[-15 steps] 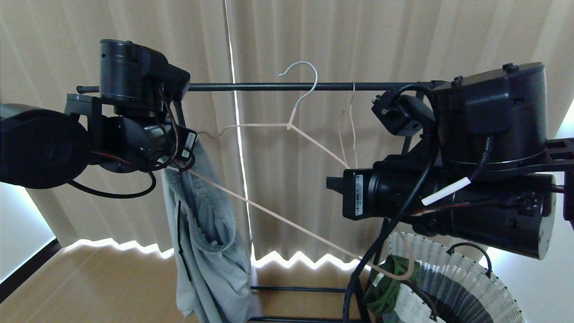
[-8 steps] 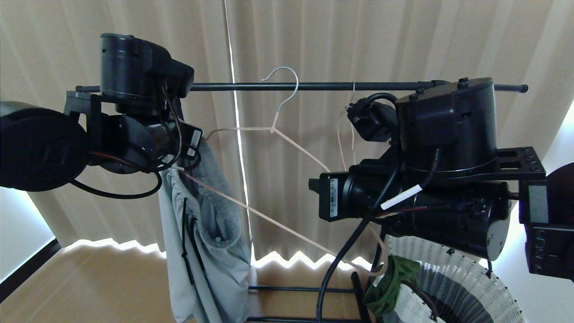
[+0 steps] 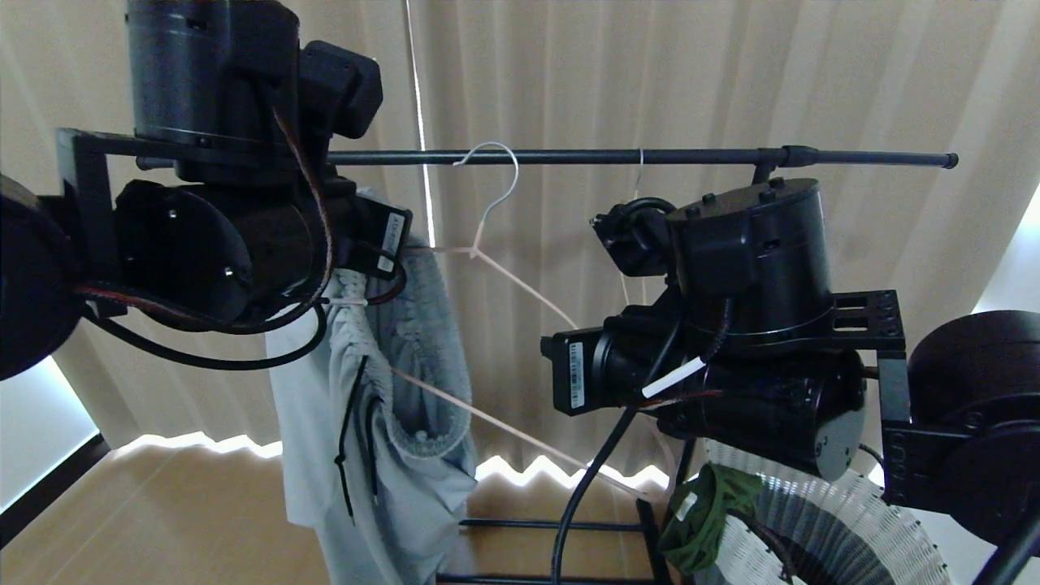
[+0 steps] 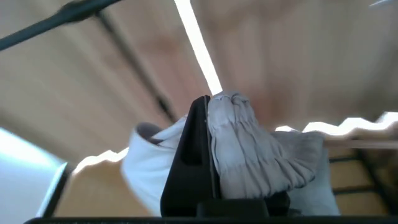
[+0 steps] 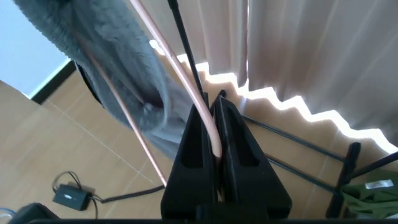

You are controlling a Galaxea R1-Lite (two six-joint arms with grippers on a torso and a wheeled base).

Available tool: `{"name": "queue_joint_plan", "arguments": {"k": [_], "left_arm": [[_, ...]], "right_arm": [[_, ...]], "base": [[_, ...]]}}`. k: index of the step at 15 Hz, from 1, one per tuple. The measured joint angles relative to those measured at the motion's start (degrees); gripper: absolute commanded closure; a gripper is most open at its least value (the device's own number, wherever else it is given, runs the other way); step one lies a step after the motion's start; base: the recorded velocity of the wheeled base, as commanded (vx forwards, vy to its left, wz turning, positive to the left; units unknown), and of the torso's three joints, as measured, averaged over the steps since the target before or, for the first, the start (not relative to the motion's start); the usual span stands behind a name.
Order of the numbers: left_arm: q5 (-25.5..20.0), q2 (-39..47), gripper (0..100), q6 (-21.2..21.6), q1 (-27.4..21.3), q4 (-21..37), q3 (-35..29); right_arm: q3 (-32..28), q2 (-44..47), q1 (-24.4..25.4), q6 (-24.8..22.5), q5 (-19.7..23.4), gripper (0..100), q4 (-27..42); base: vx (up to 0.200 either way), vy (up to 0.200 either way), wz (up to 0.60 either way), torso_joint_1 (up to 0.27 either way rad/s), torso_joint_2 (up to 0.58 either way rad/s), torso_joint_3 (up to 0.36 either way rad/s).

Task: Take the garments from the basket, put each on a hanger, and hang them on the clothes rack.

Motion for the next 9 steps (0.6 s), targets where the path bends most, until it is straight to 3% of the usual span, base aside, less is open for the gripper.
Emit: {"name": "queue_joint_plan", "arguments": {"k": [3, 6, 9], "left_arm": [[-12.85, -1.28, 100, 0.02, -1.9, 0.04, 0.24], [-20.07, -2.13, 100, 0.09, -2.21, 0.0, 0.48], [-22.42, -2.76, 100, 0.2, -2.12, -0.18, 2.18]], "right_arm": [[0.37, -0.06, 0.06, -0.4, 0.0, 100, 0.02], [0.69, -0.22, 0.3, -1.8, 0.0, 100, -1.89], [3.15, -0.55, -0.09, -5.85, 0.2, 100, -8.09]], "base": [[0.0, 0.0, 0.0, 0.0, 0.0, 0.0], [0.0, 0.0, 0.0, 0.0, 0.0, 0.0], [0.0, 0.0, 0.0, 0.0, 0.0, 0.0]]}}
